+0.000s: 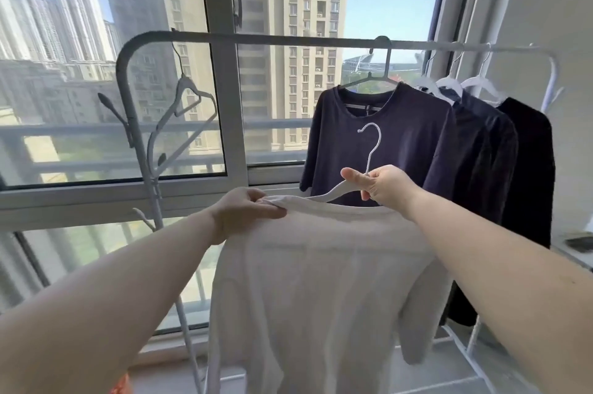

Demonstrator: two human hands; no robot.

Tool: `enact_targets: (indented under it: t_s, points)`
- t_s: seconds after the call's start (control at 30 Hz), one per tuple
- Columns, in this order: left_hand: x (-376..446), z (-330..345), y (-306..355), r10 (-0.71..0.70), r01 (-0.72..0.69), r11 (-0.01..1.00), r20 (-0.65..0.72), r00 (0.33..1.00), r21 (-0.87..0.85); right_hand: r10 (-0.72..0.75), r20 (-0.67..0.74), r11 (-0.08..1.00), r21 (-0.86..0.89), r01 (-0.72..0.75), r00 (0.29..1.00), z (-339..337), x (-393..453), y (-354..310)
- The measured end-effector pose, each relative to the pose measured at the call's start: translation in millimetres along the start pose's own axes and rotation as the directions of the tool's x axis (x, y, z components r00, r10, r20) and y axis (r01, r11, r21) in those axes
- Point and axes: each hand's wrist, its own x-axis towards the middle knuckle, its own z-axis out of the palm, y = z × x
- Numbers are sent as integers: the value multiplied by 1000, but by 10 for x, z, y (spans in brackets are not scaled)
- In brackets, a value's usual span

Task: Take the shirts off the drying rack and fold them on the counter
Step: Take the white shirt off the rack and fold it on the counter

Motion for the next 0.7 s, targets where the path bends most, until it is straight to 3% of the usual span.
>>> enact_targets:
  t_s: [0.13, 0.27, 0.43, 0.6, 0.7]
  points:
    - [-140, -179, -42, 33, -45, 986, -75, 997, -162, 23, 13, 1000, 19, -23, 1000, 156, 15, -74]
    - [-253, -464, -182, 45, -60, 958, -59, 997, -280, 45, -11, 999, -22, -45, 999, 302, 11, -127]
    - [-311, -722, -417, 97, -98, 995, -124, 988, -4, 66, -23, 997, -47, -67, 998, 444, -29, -179]
    - [-259, -884, -637, 82, -52, 992, -273, 959, 118, 79, -25, 997, -8, -79, 997, 543, -67, -340]
    - [-256, -951, -697, 7, 31, 991, -274, 962, 132, 159, -59, 972, 186, -146, 985, 538, -87, -354]
